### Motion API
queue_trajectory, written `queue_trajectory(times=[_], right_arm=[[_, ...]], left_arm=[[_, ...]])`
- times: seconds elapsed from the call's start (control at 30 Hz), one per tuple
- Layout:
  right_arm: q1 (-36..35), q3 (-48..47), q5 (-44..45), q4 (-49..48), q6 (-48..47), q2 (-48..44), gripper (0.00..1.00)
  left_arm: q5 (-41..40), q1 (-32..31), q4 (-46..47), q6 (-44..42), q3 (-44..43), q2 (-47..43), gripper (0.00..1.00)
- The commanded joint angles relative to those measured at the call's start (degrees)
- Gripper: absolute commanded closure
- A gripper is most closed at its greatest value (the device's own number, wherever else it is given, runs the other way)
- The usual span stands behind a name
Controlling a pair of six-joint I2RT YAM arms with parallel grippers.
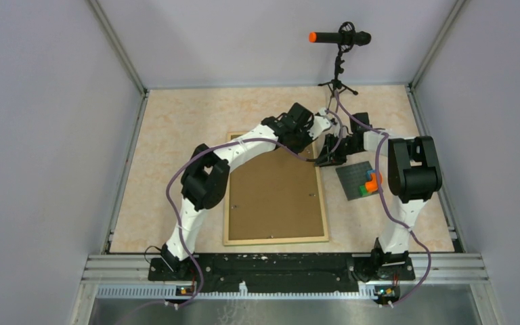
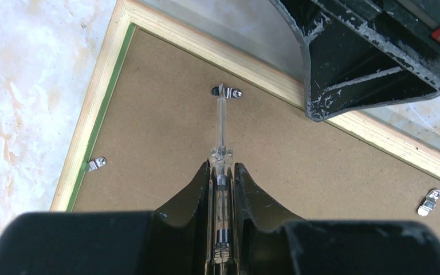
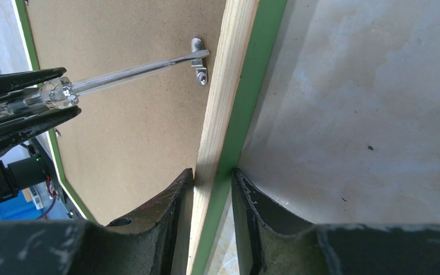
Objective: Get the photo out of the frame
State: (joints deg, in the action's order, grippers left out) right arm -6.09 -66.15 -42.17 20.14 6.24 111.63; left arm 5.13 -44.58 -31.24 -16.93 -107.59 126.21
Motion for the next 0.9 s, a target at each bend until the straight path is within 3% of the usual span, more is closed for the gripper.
queue_trajectory(times=[0.0, 0.5, 0.87], right_arm=[[0.2, -0.8, 4.0, 0.3, -1.7, 2.4, 0.7], [0.5, -0.7, 3.7, 0.4, -1.8, 2.1, 0.7], [0.7, -0.6, 3.2, 0.3, -1.8, 1.7, 0.69]], left_arm=[[0.4, -0.2, -6.7, -0.8, 1.6, -3.0, 1.0], [0.0, -0.1, -8.7, -0.2, 1.6, -5.5, 1.0], [-1.8, 5.4, -4.7, 1.3, 2.6, -11.0, 1.0]])
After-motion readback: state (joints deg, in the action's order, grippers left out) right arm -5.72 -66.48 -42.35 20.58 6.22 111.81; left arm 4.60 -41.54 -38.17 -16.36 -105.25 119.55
